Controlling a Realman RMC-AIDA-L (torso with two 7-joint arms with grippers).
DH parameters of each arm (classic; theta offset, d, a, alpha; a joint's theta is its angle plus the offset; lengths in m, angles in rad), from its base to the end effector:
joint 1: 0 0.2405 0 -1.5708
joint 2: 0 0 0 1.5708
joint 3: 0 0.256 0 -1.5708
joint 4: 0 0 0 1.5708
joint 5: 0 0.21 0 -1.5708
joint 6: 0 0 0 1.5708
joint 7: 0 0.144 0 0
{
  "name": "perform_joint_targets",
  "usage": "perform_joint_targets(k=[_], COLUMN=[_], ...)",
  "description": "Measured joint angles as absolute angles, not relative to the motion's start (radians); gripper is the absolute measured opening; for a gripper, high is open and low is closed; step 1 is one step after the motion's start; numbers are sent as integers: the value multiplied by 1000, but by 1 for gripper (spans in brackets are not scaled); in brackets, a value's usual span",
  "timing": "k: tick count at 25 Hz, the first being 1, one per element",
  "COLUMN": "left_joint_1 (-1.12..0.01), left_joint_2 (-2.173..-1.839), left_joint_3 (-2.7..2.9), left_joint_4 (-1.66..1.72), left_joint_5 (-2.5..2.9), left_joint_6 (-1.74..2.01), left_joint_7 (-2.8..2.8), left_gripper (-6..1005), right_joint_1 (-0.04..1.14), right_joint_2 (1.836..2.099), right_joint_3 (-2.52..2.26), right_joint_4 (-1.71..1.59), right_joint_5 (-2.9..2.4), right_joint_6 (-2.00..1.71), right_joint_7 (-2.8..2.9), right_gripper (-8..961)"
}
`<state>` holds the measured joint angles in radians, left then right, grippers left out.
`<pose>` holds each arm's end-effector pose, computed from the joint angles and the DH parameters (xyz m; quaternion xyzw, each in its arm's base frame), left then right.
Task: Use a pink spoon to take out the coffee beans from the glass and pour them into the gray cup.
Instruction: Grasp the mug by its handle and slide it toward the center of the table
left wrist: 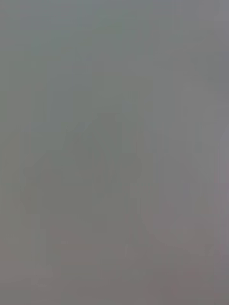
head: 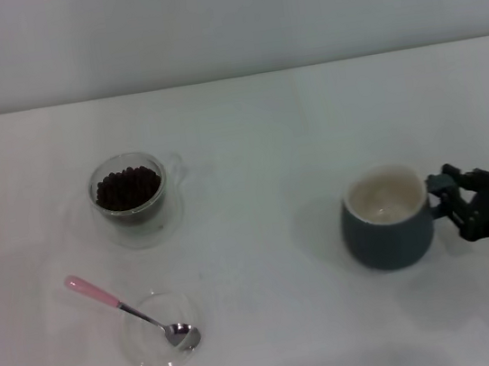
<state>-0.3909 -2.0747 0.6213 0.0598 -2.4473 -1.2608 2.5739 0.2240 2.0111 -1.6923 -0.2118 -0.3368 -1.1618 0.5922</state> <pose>-0.3744 0.3073 0.0385 -0.5807 -0.3382 -0.3920 0.6283 0.3681 0.2597 -0.0275 -0.8032 0.2933 0.2763 0.4387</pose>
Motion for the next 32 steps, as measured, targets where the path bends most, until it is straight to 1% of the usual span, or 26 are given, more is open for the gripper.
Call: perform_joint_targets(k=[4,9,16,32], left_joint_1=[-395,-401,-403,-401], left_joint_2=[-2074,-2074,-2078,-2080], left_joint_3=[621,621,621,627], left_joint_4=[61,62,58,52], left_joint_5=[-2447,-2447,-2447,-2443], left_joint_6=[-1261,-1261,-1261,-1269], left_joint_7=[2574,2574,2574,2561], left_gripper=[830,831,831,830], right_joint_1=[245,273,285,298], right_joint_2=[2011,2013,2016,2019], right_joint_3=[-1750,-1809,-1893,-1992], right_joint_4=[-236,-252,-328,-351], right_joint_5=[-337,-337,-331,-328], right_joint_6=[-1155,-1146,-1115,-1058], right_joint_7=[592,593,593,594], right_gripper=[257,197,199,195])
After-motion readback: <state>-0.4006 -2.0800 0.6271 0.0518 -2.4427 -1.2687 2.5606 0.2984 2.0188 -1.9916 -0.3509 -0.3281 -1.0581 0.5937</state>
